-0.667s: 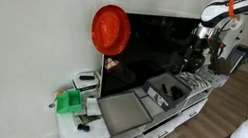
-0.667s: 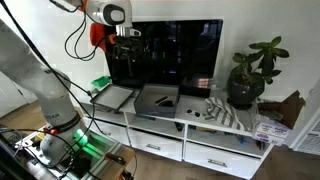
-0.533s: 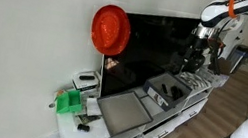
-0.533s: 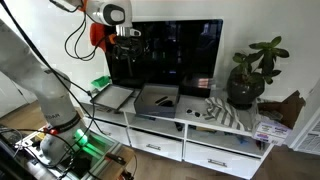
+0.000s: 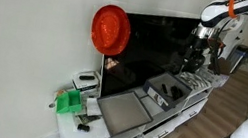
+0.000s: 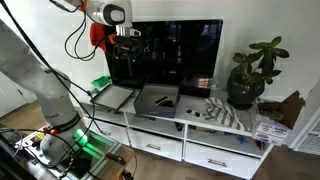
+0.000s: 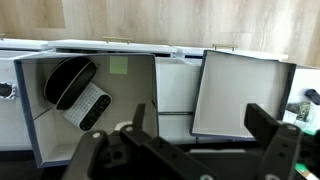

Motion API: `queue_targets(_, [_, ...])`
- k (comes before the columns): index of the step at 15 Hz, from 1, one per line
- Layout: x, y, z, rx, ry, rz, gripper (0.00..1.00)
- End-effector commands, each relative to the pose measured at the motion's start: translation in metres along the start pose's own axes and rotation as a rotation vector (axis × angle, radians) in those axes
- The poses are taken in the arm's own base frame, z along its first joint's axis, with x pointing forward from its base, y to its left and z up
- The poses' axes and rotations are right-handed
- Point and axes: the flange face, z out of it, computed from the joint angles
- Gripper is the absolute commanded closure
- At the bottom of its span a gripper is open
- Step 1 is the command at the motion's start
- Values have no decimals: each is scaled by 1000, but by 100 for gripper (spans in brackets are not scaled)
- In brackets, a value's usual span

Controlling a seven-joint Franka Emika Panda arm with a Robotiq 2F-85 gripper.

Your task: Pick up the shoe box lid and cover the shoe box with the shoe box lid firmly

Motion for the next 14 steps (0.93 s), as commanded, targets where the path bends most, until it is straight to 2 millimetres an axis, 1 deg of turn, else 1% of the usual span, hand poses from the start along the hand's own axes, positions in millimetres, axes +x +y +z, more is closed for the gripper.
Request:
queue_targets(1, [3,-3,5,-32,-28,-21,0])
queue_targets(3, [16,-42,17,-32,-8,-145,0])
queue_targets(5, [23,-77,30,-47,0,-207,0])
queue_targets(6, [24,-97,41,-48,1,-217,0])
queue_targets(8, [23,-124,62,-63,4,-236,0])
queue_targets(9, [19,-134,75,-79,2,-231,0])
queue_targets(11, [3,-146,100,-95,5,-202,0])
queue_targets(12, [-9,-147,117,-109,15,-167,0])
queue_targets(13, [-16,-149,130,-118,23,-144,0])
queue_targets(14, [-25,-150,146,-131,62,-104,0])
